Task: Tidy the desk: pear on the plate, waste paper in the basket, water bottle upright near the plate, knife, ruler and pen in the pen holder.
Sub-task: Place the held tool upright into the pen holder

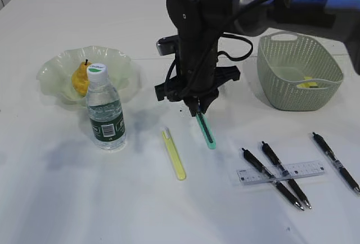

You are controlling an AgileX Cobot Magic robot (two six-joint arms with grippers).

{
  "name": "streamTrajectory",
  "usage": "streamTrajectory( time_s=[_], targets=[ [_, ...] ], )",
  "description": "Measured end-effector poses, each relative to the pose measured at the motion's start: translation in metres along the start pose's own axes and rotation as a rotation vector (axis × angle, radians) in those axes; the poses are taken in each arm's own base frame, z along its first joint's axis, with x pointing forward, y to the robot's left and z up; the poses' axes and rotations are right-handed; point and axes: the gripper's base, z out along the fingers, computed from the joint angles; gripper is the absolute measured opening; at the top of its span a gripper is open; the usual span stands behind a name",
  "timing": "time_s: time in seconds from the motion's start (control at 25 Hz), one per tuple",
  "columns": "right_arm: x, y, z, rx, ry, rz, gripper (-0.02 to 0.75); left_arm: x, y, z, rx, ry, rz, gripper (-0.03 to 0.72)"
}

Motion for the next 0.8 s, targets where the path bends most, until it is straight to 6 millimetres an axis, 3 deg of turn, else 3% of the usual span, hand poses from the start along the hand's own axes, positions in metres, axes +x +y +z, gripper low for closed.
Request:
streamTrajectory(
  time_s=[0.52, 0.8],
  targets=[
    [0.003, -0.016, -0.06, -0.001, -0.117, -0.085, 0.113, 0.001, 0.0, 0.0, -0.001, 0.015, 0.0, 0.59],
    [0.039, -0.05, -0.076, 0.031, -0.064, -0.065, 0.113, 0.002, 0.0, 0.0, 0.0, 0.026, -0.001, 0.59]
  ],
)
